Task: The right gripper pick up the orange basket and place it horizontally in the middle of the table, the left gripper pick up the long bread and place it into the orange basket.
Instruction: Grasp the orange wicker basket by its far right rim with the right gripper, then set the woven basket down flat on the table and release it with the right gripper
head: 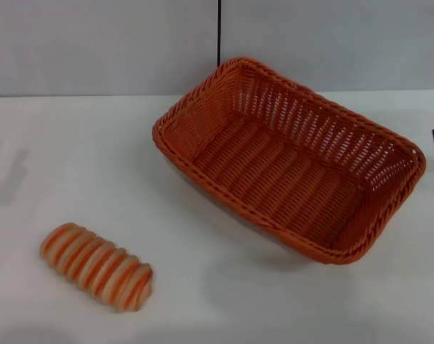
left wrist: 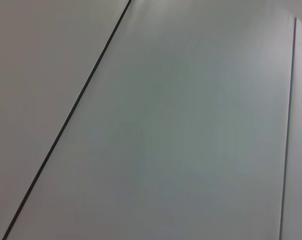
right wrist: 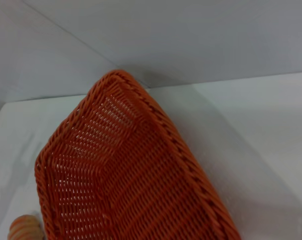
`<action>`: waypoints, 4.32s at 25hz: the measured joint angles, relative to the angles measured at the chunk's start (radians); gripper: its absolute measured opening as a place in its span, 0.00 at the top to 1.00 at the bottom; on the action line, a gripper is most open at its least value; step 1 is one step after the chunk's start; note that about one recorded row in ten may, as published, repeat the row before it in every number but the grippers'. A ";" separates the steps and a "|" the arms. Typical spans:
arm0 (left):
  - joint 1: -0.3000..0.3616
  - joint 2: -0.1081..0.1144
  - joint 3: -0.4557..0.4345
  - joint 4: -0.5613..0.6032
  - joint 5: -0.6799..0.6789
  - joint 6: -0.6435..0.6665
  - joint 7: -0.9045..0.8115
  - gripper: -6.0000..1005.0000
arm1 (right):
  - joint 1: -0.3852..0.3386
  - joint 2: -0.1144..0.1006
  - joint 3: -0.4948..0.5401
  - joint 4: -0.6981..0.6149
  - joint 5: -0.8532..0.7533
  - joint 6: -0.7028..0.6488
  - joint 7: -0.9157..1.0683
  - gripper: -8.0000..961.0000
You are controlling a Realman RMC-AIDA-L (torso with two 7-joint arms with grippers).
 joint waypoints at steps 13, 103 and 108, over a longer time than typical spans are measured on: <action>0.000 0.000 0.000 -0.005 0.000 -0.002 0.000 0.41 | 0.038 0.032 -0.077 0.040 -0.021 0.082 0.001 0.42; -0.014 -0.003 -0.005 -0.010 -0.005 0.000 0.000 0.44 | -0.149 0.078 -0.114 -0.251 0.167 -0.141 -0.475 0.81; -0.012 -0.003 -0.003 -0.026 -0.002 0.006 0.000 0.43 | -0.132 0.096 -0.105 -0.243 0.077 -0.117 -0.518 0.82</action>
